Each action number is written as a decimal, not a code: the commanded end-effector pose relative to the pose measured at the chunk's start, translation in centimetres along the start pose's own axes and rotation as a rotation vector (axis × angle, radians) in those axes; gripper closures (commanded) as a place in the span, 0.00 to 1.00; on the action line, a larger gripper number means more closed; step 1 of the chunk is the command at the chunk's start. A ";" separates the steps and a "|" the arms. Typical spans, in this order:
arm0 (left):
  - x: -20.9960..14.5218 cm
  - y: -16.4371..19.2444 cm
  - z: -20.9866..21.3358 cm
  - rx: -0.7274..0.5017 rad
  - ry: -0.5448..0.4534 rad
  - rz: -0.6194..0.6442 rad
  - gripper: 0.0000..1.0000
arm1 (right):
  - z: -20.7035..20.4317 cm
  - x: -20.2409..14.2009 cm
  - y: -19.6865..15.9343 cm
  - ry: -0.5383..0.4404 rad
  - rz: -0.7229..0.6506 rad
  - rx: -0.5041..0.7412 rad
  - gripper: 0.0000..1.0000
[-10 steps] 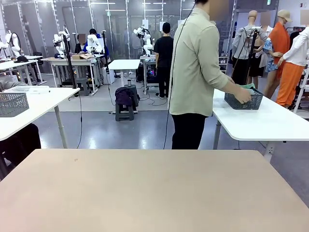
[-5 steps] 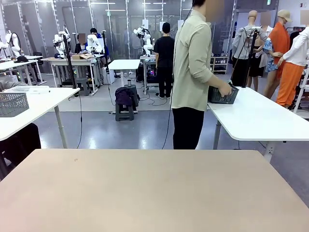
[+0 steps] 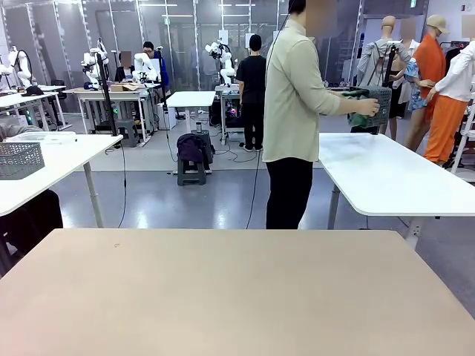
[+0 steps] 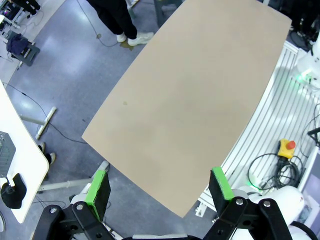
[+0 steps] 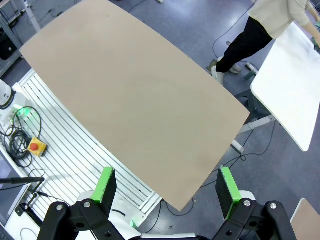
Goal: Fold the towels and place them in the basket.
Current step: When a person lays out a Towel with hook on the table, fold it in half twice.
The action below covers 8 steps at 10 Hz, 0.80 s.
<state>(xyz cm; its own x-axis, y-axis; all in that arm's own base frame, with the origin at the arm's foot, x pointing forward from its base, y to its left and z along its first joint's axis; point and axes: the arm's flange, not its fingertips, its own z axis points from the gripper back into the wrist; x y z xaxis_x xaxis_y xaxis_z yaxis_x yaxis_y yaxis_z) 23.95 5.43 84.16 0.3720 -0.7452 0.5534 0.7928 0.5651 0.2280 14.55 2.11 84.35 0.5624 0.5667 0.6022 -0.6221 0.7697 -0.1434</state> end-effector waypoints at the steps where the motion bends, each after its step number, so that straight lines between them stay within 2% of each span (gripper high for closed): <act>1: 0.1 -0.2 0.1 -0.005 -0.008 -0.014 0.00 | 0.1 0.0 0.1 -0.009 0.007 0.005 0.00; 8: 0.1 -0.2 0.1 -0.005 -0.008 -0.014 0.00 | 0.1 0.0 0.1 -0.009 0.007 0.005 0.00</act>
<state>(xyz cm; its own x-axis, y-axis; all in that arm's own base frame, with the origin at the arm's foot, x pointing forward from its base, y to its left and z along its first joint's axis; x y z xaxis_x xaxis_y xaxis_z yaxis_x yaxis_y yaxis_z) 23.95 5.43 84.16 0.3721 -0.7452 0.5534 0.7928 0.5652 0.2280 14.55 2.11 84.35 0.5624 0.5666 0.6022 -0.6220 0.7697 -0.1434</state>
